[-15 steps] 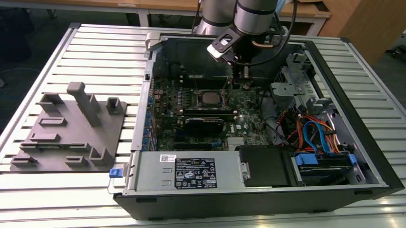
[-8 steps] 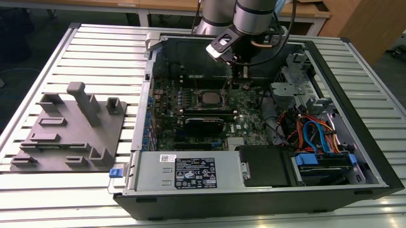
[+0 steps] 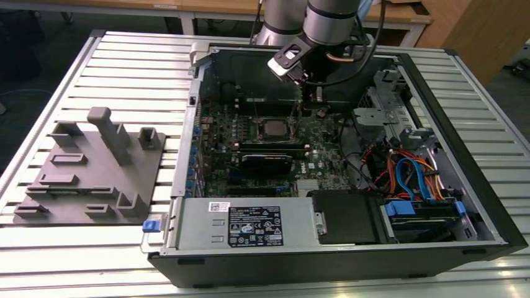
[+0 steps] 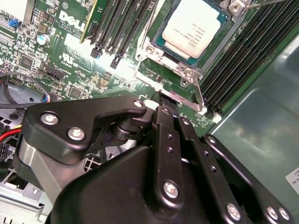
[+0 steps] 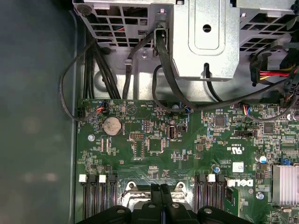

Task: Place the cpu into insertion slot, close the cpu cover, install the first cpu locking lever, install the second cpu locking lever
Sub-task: 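Close the cpu cover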

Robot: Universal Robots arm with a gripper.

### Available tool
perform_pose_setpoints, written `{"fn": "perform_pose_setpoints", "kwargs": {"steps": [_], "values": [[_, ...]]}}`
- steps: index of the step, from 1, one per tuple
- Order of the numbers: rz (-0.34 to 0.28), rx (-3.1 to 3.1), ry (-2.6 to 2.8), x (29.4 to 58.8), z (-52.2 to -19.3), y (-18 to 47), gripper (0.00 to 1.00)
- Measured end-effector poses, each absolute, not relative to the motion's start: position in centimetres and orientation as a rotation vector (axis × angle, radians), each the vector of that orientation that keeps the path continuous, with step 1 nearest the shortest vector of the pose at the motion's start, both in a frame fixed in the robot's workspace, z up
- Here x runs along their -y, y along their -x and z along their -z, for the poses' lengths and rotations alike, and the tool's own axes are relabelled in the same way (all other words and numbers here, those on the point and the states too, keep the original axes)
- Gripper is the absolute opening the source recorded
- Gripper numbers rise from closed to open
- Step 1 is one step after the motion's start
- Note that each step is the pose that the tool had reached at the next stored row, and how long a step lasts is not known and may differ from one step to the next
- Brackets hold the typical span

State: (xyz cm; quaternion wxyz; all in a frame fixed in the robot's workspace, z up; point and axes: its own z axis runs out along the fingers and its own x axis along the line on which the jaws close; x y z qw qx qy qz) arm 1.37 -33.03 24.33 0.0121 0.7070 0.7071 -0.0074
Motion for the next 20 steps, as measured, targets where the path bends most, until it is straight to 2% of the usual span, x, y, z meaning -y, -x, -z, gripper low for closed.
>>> {"fn": "perform_pose_setpoints", "kwargs": {"steps": [20], "values": [[0.023,-2.205,-2.204,33.03,-24.34,-0.65,0.1]]}}
